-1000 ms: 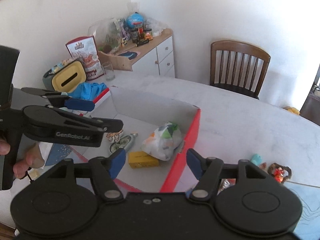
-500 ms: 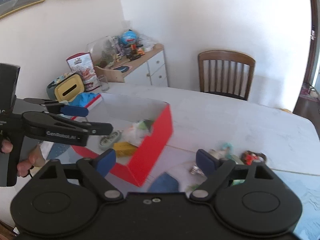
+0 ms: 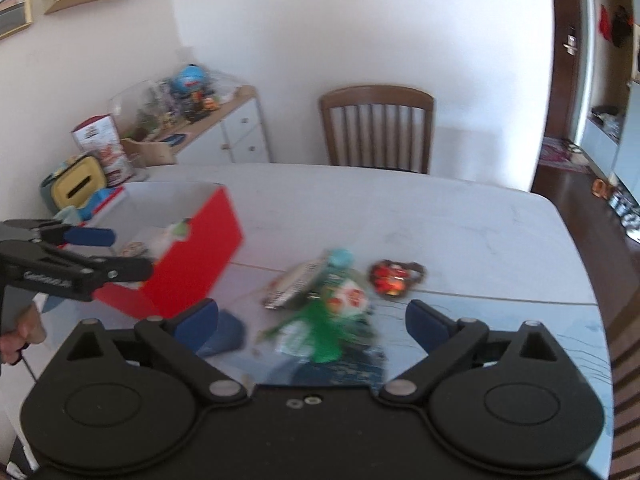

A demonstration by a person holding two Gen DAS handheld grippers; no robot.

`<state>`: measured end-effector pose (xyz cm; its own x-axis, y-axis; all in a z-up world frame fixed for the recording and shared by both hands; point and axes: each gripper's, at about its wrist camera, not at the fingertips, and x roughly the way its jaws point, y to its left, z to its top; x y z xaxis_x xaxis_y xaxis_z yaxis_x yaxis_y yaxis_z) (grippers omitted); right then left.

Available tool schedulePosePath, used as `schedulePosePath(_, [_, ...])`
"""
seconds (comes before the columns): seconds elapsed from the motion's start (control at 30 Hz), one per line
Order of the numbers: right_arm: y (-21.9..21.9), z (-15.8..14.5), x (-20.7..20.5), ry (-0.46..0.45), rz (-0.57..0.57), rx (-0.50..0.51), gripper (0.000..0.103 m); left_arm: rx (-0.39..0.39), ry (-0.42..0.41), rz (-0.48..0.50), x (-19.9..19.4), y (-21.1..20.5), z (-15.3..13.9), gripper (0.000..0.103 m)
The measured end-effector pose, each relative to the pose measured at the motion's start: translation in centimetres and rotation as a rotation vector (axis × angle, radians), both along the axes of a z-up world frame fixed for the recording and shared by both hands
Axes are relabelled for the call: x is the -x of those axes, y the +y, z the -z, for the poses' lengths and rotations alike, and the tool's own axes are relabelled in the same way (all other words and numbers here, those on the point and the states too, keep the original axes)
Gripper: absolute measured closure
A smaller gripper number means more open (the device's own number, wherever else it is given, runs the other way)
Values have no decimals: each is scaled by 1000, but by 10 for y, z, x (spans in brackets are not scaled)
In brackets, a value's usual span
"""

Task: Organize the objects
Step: 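Move both grippers back to the remaining items on the table, then lower left gripper toward the silver snack bag while right approaches the wreath toy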

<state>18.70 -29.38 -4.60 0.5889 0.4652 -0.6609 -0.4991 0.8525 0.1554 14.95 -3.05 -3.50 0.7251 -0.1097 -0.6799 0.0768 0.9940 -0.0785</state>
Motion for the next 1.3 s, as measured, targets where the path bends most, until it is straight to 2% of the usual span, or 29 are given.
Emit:
schedulePosePath(0.33, [-38,32,-51,24,72,48,3,30,55,-25,-47,-35,30,2])
schedulePosePath(0.77, [-46,80,-130,106,123,67,7,-93,95,-31,-100,-59,66,2])
schedulePosePath(0.83, [-45,86,-138,126,116,65,12,-103,105,-32,-107,-58,71,2])
schedulePosePath(0.93, [-41,96,-150,154,118,56,14,-108,123,-32,-114,-57,80,2])
schedulePosePath(1.07, [-34,107,-161,177,114,52,18,-83,148,-36,-119,-56,90,2])
schedulePosePath(1.3, [-27,128,-189,232,136,51,31,-62,157,-48,-131,-56,98,2])
